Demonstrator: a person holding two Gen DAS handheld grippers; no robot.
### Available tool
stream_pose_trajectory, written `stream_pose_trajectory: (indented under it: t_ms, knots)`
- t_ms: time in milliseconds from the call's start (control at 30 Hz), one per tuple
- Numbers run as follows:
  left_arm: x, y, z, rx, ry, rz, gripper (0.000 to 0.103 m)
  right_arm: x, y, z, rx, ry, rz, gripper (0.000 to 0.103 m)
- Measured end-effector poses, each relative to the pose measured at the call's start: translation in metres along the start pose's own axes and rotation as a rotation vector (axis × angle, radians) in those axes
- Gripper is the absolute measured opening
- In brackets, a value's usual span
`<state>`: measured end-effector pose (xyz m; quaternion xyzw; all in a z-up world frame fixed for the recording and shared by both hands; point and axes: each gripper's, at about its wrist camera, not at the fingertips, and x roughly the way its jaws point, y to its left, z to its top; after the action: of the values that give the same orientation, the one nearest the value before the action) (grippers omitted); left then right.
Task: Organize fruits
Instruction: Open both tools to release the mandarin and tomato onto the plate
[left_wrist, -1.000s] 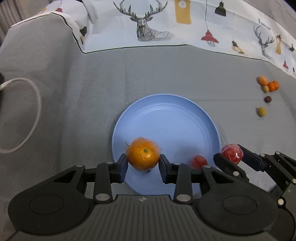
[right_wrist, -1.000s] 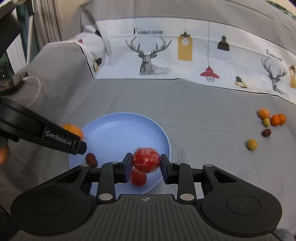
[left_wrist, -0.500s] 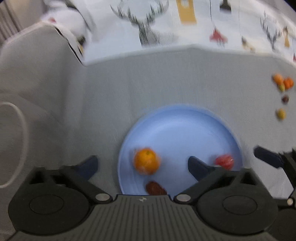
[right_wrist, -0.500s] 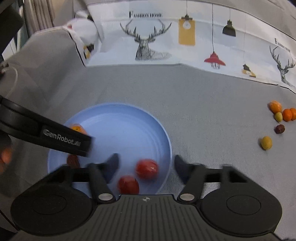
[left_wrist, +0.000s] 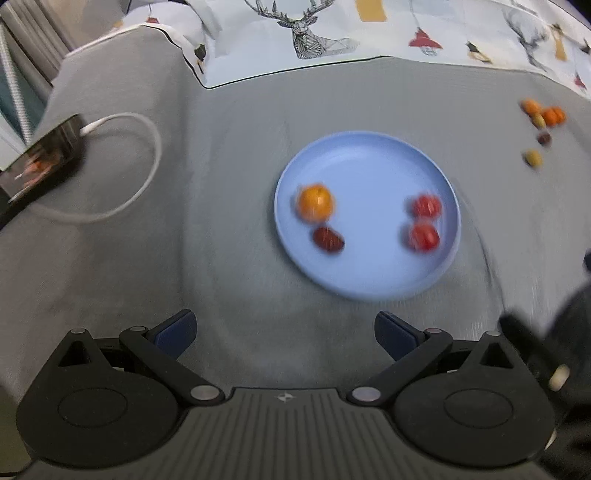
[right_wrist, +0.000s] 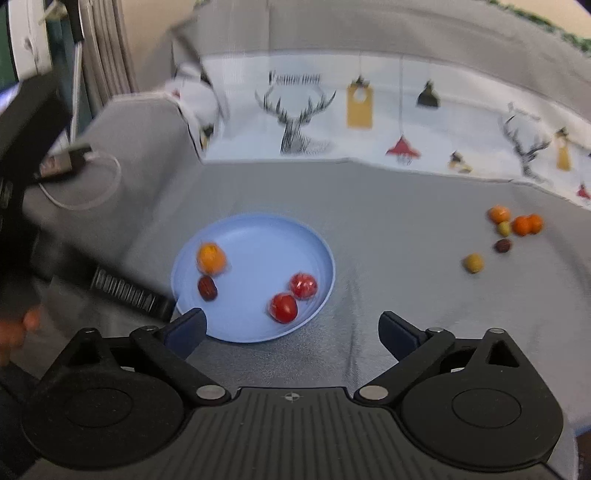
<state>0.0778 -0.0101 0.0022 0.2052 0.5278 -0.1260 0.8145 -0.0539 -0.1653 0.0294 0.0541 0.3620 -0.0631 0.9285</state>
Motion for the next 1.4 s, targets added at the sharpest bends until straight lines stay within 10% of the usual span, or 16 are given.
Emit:
stream_pose_trajectory:
  t_ms: [500,1400]
  knots:
    - [-0.084,-0.007,-0.081,-0.046,-0.143,0.01,0.103,-0.095,0.009,-0.03,0.004,-0.149,-0.032,0.102]
    - [-0.107,-0.001,-0.091,-0.061,-0.206,0.017,0.103,-0.121,0.019,-0.037,-0.031,-0.212,-0.029,0.102]
